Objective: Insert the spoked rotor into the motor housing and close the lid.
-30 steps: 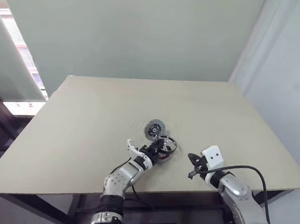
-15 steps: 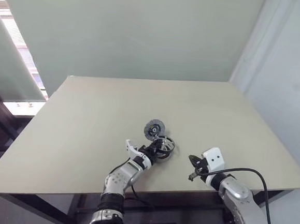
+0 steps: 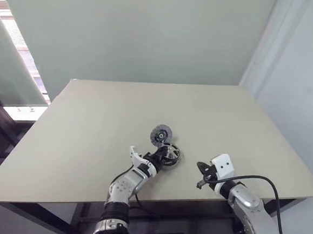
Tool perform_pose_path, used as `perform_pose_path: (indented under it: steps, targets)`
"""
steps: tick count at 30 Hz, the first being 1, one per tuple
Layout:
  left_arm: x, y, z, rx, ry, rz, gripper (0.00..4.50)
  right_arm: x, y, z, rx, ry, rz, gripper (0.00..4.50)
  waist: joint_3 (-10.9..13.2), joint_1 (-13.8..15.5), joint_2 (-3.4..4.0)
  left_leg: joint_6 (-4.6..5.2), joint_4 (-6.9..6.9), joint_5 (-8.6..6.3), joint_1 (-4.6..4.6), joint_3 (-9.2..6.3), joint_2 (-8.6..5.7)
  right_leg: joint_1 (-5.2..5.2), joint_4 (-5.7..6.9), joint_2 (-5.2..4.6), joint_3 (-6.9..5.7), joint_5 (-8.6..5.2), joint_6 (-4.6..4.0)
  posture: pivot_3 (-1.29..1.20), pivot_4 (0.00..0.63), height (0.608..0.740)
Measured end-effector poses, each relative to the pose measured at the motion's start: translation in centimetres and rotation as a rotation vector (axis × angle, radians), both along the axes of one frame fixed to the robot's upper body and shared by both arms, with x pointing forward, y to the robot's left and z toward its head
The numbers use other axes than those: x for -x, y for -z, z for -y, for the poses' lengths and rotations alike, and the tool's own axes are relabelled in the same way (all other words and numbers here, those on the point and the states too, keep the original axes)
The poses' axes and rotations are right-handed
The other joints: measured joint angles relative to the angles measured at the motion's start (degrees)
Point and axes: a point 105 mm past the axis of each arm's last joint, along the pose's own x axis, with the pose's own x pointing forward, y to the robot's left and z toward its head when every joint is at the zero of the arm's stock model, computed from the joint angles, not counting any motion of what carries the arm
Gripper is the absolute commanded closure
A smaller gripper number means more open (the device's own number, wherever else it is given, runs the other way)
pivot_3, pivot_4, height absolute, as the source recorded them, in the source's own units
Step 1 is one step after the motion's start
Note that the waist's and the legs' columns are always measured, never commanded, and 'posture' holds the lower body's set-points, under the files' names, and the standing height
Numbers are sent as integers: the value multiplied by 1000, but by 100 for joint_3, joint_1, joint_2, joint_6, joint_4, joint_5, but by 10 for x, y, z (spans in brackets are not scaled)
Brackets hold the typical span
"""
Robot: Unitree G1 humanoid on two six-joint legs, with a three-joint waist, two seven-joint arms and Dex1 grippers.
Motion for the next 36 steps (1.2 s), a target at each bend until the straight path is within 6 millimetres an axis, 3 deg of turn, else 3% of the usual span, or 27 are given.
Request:
perform_pose_path:
  steps: [36]
  targets:
    - [-3, 11, 6, -55, 13, -60, 4158, -1, 0, 1, 0, 11, -1, 4500, -1, 3, 0, 0, 21, 0, 20, -1, 0, 31, 2, 0, -1, -3, -5, 0, 0, 740]
